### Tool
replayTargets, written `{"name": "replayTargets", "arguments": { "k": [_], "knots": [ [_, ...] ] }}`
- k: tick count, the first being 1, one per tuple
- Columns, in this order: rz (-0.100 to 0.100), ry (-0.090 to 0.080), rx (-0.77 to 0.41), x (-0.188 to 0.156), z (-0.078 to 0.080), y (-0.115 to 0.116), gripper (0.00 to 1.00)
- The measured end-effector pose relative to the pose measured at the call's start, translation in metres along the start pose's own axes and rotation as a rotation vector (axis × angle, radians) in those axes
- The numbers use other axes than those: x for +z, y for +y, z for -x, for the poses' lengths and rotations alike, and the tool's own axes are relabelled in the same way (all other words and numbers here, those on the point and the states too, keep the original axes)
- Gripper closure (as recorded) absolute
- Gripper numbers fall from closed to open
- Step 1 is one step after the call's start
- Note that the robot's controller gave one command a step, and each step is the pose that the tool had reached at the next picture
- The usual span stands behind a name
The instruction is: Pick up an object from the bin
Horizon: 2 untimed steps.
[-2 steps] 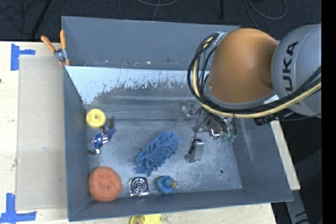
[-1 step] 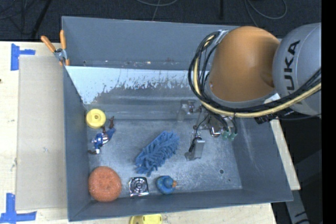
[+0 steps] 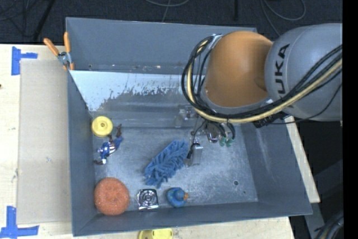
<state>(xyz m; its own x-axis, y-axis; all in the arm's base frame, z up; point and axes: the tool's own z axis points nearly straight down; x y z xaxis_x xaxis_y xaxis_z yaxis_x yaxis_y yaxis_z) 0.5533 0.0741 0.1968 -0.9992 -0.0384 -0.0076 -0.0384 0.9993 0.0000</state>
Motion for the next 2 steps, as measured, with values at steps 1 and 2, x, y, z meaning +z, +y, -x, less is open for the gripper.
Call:
{"name": "replayTargets", "arguments": {
  "k": [1, 2],
  "knots": [
    [0.0, 0.008, -0.019, 0.036, -0.012, 0.009, 0.0],
    [0.001, 0.006, -0.005, 0.071, 0.005, 0.013, 0.0]
  ]
}}
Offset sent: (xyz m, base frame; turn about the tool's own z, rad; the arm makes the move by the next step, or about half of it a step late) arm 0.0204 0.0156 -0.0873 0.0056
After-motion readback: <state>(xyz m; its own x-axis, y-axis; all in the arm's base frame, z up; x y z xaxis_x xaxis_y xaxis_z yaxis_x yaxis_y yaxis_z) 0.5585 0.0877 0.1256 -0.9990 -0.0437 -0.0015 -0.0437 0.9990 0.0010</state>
